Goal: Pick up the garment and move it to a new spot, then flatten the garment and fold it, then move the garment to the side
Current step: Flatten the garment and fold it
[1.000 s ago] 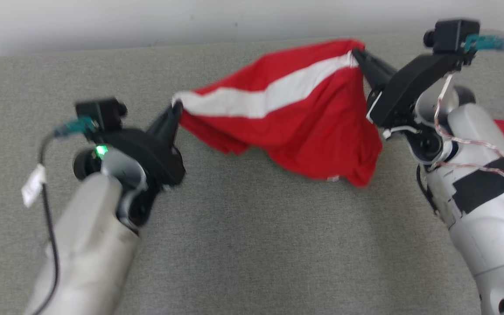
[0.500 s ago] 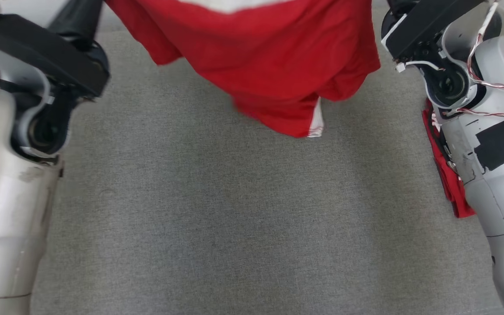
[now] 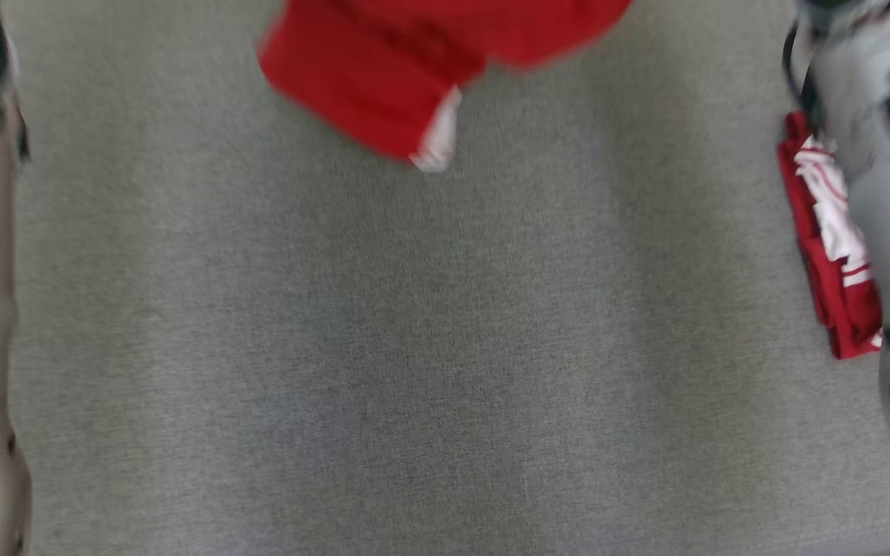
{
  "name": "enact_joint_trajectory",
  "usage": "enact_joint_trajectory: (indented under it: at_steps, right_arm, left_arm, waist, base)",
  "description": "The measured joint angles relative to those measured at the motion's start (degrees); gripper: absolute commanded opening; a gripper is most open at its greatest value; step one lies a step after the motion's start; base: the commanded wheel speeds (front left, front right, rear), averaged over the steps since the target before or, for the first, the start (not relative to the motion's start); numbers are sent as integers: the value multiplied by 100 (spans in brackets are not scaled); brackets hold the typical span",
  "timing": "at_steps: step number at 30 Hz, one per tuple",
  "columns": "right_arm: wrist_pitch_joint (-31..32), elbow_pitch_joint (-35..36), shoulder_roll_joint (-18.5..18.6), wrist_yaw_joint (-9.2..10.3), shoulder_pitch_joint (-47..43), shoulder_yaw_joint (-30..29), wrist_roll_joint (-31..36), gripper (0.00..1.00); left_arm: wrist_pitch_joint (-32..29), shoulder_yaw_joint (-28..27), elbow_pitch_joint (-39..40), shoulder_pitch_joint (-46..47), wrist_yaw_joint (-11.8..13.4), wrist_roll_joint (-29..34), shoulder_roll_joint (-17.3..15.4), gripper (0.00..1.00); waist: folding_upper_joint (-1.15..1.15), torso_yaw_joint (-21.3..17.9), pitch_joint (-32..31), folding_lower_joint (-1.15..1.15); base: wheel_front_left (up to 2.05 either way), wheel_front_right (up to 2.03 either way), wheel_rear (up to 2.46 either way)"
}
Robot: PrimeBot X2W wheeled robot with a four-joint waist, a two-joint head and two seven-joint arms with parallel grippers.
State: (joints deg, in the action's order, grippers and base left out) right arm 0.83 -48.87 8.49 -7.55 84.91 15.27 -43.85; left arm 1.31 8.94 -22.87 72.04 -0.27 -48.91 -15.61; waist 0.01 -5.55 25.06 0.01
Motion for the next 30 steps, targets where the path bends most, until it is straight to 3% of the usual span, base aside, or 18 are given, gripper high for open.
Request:
enact_joint_trajectory:
  at_steps: [5, 11, 15, 20, 24, 30]
  right_arm:
    - [-1258, -204, -230, -1, 951, -481, 263, 0]
    - [-1551, 21, -269, 0, 1160, -526, 427, 0]
    - [-1573, 203, -216, 0, 747, -59, 569, 0]
    - [-1572, 474, -36, 0, -17, 623, 272, 0]
    - [-1304, 854, 301, 0, -583, 1247, -213, 0]
    - [-485, 1405, 873, 0, -1445, 1775, -1166, 0]
  left_arm:
    - [870, -156, -83, 868, -123, 176, 157, 0]
    - [1240, -105, -56, 1192, -531, 261, 244, 0]
    - [1318, 113, -101, 890, -681, 272, 274, 0]
    - [1355, 548, 9, 88, -711, -24, 301, 0]
    - [1367, 912, 465, -614, -722, -445, 104, 0]
    - [1376, 961, 1259, -1905, -722, -1268, -107, 0]
  waist:
    - [0, -35, 469, 0]
    - [0, -42, 864, 1]
    - [0, -19, 1097, 1]
    - [0, 73, 1183, 1]
    - [-1, 122, 1038, 0]
    - [-1, 152, 610, -2]
  base:
    - [0, 0, 0]
    - [0, 0, 0]
    - [0, 0, 0]
    - [0, 0, 0]
    - [0, 0, 0]
    - [0, 0, 0]
